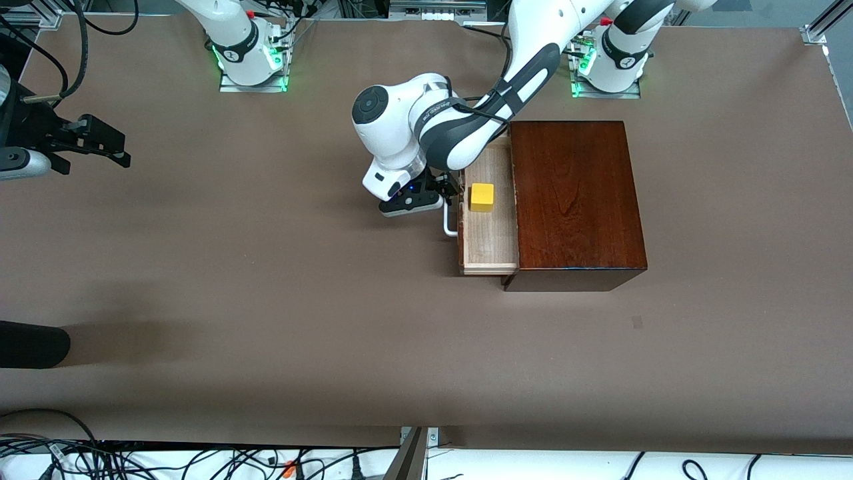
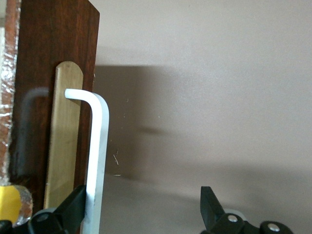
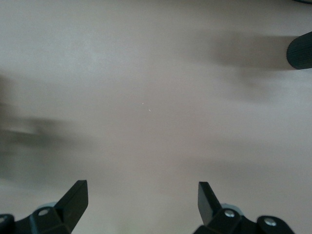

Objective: Open drawer, take yellow block, close drawer
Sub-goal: 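Pull the drawer out of the box by its handle with the left gripper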

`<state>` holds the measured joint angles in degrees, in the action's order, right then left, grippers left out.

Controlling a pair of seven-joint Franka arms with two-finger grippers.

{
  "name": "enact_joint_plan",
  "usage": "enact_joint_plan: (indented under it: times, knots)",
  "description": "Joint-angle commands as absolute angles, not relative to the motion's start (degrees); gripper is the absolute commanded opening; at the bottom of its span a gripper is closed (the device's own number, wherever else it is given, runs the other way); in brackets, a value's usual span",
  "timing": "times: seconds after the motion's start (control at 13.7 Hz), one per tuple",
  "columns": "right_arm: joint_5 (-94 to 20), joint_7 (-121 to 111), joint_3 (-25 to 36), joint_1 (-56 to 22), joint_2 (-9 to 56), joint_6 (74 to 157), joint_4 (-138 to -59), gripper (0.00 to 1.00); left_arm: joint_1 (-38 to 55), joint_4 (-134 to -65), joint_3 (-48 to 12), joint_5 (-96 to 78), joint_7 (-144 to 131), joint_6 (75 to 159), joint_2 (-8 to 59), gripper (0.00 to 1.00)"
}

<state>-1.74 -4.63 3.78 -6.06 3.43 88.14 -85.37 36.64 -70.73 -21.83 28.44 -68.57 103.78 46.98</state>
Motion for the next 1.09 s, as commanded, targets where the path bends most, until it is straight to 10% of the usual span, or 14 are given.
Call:
enact_joint_plan:
  times: [0.0, 0.58, 1.02]
  knots:
    - [-0.97, -4.39, 3.60, -5.80, 3.16, 88.24, -85.34, 1.00, 39.20, -64.08, -22.59, 27.33, -69.52, 104.41, 50.71, 1.00]
    - [-0.35, -4.48, 3.60, -5.19, 3.77, 88.59, -85.34, 1.00, 38.41, -62.49, -22.85, 25.15, -68.91, 102.93, 48.97, 1.00]
    - [-0.27, -4.40, 3.52, -5.10, 4.48, 89.21, -85.34, 1.00, 26.92, -65.56, -23.03, 13.03, -58.99, 94.94, 32.90, 1.00]
